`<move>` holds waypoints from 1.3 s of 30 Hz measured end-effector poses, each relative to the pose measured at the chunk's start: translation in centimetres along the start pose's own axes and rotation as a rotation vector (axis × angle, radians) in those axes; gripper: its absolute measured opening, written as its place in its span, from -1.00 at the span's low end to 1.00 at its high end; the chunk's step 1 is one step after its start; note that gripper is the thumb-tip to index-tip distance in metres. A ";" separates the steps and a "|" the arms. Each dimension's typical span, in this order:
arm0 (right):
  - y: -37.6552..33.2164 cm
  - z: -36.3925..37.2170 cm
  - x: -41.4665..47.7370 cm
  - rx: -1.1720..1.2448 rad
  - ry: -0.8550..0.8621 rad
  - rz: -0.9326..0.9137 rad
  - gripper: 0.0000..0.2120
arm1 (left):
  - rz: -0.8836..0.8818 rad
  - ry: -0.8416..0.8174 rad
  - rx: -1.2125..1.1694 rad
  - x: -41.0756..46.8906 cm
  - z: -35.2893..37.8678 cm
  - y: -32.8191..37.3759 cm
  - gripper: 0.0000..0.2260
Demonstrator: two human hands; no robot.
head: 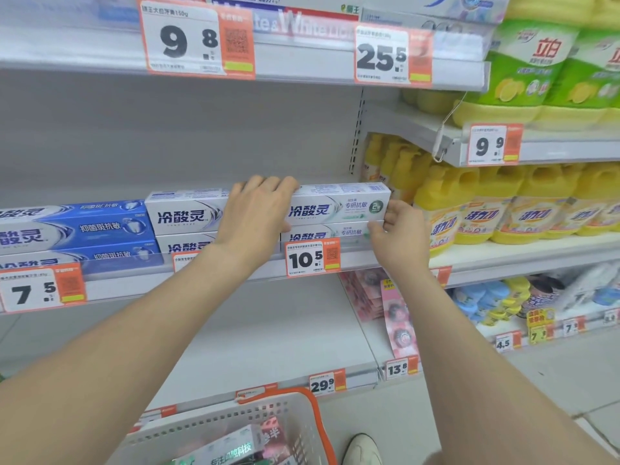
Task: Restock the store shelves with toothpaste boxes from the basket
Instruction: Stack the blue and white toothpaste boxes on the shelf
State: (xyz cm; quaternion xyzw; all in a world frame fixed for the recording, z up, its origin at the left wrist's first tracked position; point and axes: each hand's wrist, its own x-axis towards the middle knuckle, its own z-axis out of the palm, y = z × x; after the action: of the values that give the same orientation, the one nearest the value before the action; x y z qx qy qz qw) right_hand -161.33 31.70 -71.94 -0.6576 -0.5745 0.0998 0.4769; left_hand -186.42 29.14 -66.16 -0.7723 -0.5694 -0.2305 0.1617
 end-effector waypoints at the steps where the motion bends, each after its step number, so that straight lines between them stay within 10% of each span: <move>1: -0.5 -0.2 -0.3 0.000 0.000 -0.003 -0.63 | -0.004 0.000 -0.013 0.0 0.0 -0.1 -0.46; 25: -2.6 -1.3 -1.3 0.019 -0.037 0.067 -0.48 | -0.045 -0.001 -0.047 -0.2 -0.7 -0.5 -0.40; 33: -8.1 -0.2 -3.3 -0.329 0.244 -0.246 -0.25 | -0.078 0.033 -0.059 -1.3 -1.6 -2.3 -0.36; 39: -11.4 2.3 -4.7 -0.408 -0.103 -0.555 -0.22 | -0.098 -0.008 -0.016 -2.5 -2.0 -4.1 -0.37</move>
State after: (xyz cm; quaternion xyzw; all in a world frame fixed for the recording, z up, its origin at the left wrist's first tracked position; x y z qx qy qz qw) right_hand -171.99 27.56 -66.66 -0.5524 -0.7629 -0.1173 0.3149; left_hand -191.30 27.31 -65.84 -0.7456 -0.6055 -0.2397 0.1417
